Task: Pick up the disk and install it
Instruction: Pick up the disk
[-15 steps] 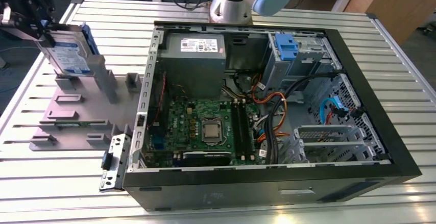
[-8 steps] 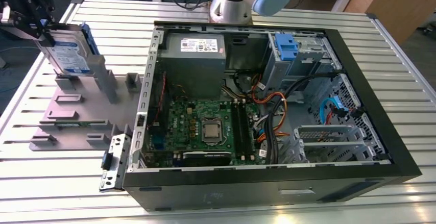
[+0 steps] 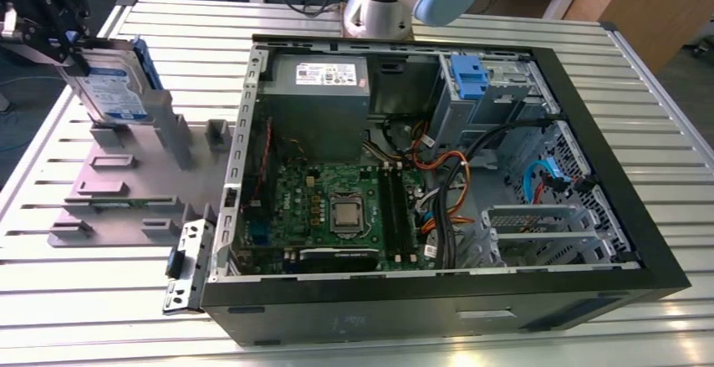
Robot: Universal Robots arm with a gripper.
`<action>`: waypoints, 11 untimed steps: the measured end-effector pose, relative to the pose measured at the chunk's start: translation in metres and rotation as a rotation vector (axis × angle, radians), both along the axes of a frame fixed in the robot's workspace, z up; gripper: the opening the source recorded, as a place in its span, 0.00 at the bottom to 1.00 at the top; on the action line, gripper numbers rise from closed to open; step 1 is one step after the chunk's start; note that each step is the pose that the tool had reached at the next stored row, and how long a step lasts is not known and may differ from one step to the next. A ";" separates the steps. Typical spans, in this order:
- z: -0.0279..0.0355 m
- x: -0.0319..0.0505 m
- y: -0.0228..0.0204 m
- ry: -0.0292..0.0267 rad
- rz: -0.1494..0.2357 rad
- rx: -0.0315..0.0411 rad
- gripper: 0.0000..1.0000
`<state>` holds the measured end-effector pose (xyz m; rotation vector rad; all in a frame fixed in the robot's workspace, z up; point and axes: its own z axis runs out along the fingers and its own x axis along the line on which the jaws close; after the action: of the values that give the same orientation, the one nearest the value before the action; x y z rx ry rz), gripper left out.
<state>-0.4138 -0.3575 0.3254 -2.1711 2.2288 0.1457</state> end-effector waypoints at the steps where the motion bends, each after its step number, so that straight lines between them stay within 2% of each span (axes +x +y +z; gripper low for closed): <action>1: 0.0009 0.0000 0.0000 0.0003 0.000 -0.0001 0.37; 6: 0.0058 0.0000 0.0000 -0.0001 0.000 0.0004 0.37; 11: 0.0074 0.0000 0.0000 -0.0002 0.000 0.0007 0.37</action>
<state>-0.4138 -0.3575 0.3328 -2.1707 2.2283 0.1461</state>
